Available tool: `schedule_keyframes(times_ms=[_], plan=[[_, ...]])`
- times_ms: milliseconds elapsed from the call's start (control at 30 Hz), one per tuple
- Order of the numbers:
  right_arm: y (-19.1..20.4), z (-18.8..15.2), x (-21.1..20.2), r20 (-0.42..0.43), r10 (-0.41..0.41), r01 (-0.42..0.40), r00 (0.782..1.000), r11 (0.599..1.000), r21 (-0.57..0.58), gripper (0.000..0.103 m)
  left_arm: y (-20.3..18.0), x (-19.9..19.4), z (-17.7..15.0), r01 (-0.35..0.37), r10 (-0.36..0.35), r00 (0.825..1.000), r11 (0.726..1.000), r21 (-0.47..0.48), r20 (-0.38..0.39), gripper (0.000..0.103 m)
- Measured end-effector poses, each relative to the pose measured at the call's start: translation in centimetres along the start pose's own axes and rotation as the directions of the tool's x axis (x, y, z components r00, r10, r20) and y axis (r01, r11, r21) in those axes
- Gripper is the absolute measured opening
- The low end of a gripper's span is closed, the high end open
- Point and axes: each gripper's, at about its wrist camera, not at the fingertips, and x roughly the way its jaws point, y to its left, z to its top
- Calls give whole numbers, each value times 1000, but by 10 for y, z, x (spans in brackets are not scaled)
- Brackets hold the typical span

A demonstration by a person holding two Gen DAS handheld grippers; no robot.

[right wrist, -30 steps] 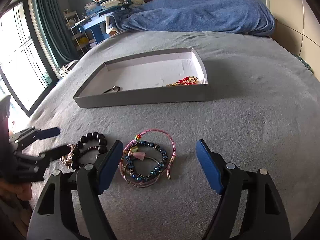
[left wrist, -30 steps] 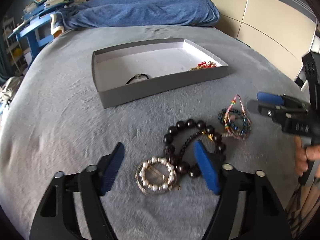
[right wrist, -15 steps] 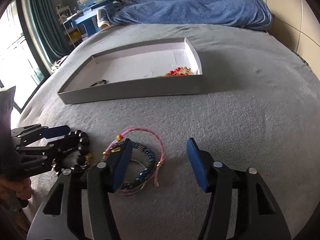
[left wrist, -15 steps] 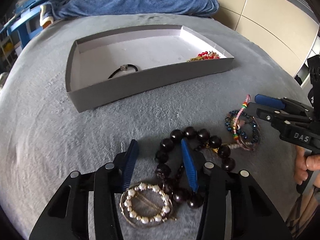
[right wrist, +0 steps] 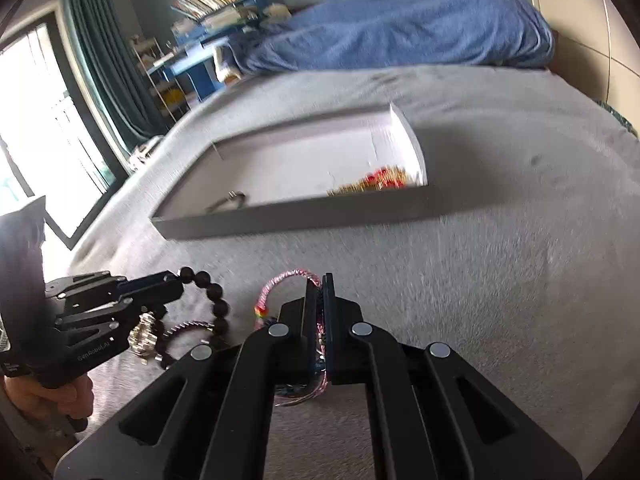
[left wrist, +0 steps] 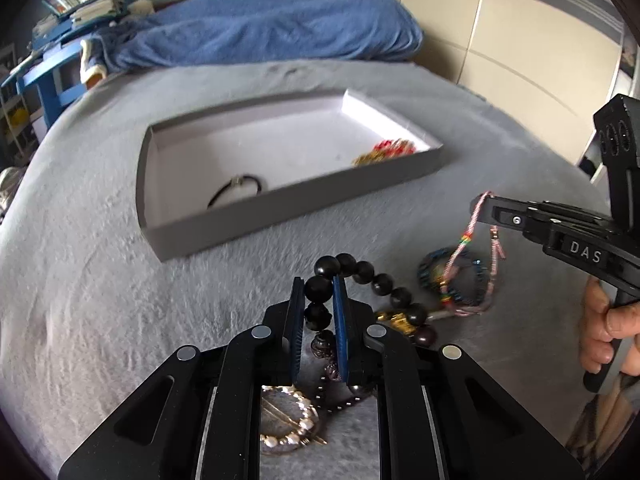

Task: Organize jewelry
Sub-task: 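Grasp the pink string bracelet with the right tool while the left tool grasps the black bead bracelet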

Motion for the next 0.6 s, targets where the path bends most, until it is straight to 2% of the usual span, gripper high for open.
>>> schedule_keyframes(times_ms=[367,600], plan=[[-5,18,-32,143,55,-61,988,997,42,3,5,-44,13,34,-31,990,999,-18,137,15],[-8,22,-43,187,58,-71,981,996,62,3,18,-57,17,27,-17,985,998,-58,172,15]])
